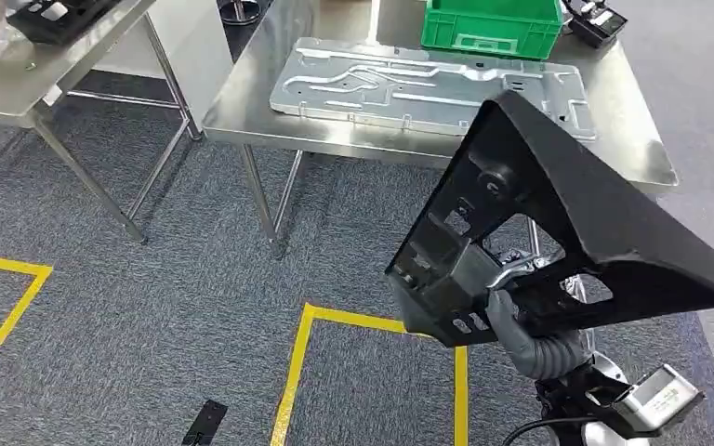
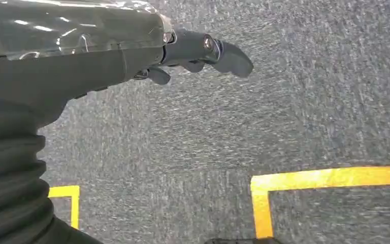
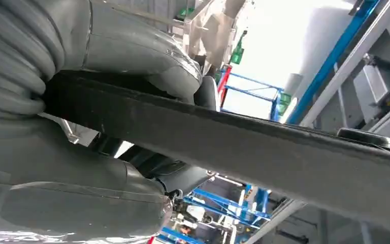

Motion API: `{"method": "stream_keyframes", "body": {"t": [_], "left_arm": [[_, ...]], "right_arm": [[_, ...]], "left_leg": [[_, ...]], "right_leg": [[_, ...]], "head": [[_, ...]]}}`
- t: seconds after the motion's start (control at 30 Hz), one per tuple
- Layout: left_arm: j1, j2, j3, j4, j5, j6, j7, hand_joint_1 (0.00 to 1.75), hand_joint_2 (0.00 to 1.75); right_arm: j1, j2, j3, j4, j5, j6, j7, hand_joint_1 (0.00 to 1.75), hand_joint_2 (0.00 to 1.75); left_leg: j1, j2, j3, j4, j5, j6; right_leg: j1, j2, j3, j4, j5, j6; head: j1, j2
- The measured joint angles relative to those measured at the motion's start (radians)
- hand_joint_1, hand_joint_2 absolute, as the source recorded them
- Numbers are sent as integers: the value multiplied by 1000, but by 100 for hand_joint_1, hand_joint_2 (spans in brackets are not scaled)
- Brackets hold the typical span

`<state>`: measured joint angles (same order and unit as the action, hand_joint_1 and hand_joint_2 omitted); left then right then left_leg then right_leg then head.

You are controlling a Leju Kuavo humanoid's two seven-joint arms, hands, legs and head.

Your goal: Take the parts from the cabinet and place them on the table.

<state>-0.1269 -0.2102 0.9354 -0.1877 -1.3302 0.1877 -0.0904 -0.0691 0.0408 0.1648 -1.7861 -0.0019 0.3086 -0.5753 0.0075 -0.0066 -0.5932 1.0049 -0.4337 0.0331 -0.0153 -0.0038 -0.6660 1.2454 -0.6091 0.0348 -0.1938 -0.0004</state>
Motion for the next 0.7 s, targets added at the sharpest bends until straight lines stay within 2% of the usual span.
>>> {"method": "stream_keyframes", "body": {"t": [0.03,0.07,0.1,0.17,0.2,0.23,0.33,0.4,0.43,0.47,0.5,0.53,0.57,0.6,0.63,0.7], "left_arm": [[1,0,0,0,0,0,0,0,175],[2,0,0,0,0,-2,0,0,175],[3,0,0,0,0,-3,0,0,175],[1,0,0,0,-2,-4,0,0,175],[1,0,-1,0,-3,-5,0,0,175],[-1,0,-1,0,-3,-6,0,0,175],[-1,0,-5,0,-9,-7,0,0,175],[-3,0,-8,0,-10,-7,0,0,175],[-4,0,-9,0,-10,-7,0,0,175],[-4,0,-9,0,-10,-7,0,0,175],[-3,0,-9,0,-10,-7,0,0,175],[-1,0,-10,0,-10,-7,1,0,175],[0,0,-10,0,-11,-7,1,0,175],[1,0,-10,0,-11,-7,1,0,175],[0,0,-10,0,-11,-7,2,0,175],[-1,0,-13,0,-13,-7,2,0,175]], "right_arm": [[4,0,-2,0,0,0,0,175,175],[7,0,-3,0,0,0,0,175,175],[8,0,-4,0,0,0,0,175,175],[8,0,-4,0,0,0,0,175,175],[8,0,-4,0,0,0,0,175,175],[8,0,-5,0,0,0,0,175,175],[9,0,-5,0,1,0,0,175,175],[9,0,-6,-3,2,0,0,175,175],[8,0,-6,-4,2,0,-1,175,175],[8,1,-6,-3,2,0,-1,175,175],[10,1,-6,-3,2,0,-1,175,175],[11,1,-6,-3,2,0,-2,175,175],[13,1,-6,-3,2,0,-2,175,175],[14,1,-6,-3,2,0,-2,175,175],[15,1,-6,-3,2,0,-2,175,175],[14,2,-6,-4,2,0,-4,175,175]], "left_leg": [[-1,-1,1,1,-3,1],[-1,-2,4,2,-6,0],[-1,-3,8,3,-11,-1],[-1,-7,24,9,-23,-5],[-1,-7,28,12,-31,-9],[-9,-9,25,18,-37,-17],[-6,-10,29,11,-42,-32],[-4,-6,29,27,-53,-46],[-3,-2,8,77,-77,-53],[-2,-1,-23,136,-104,-57],[1,-1,-80,239,-143,-62],[2,0,-122,309,-162,-64],[3,0,-148,341,-156,-64],[3,0,-149,323,-127,-63],[3,0,-129,262,-79,-60],[1,1,-48,67,37,-45]], "right_leg": [[0,0,-41,61,-11,2],[0,0,-60,75,5,2],[0,0,-54,44,40,1],[0,0,15,-117,146,-4],[0,1,46,-197,177,-9],[6,4,56,-211,158,-11],[8,5,54,-213,153,-24],[-1,4,70,-226,154,-37],[-2,2,77,-228,148,-45],[-2,0,81,-228,146,-47],[-1,0,87,-227,140,-49],[0,0,92,-227,135,-49],[0,1,98,-227,130,-49],[0,2,107,-227,123,-48],[0,3,117,-227,116,-47],[1,3,144,-227,98,-41]], "head": [[0,0],[0,0],[0,0],[0,0],[0,0],[0,0],[0,0],[0,0],[0,0],[0,0],[0,0],[-1,0],[-1,0],[0,0],[-1,0],[0,0]]}}
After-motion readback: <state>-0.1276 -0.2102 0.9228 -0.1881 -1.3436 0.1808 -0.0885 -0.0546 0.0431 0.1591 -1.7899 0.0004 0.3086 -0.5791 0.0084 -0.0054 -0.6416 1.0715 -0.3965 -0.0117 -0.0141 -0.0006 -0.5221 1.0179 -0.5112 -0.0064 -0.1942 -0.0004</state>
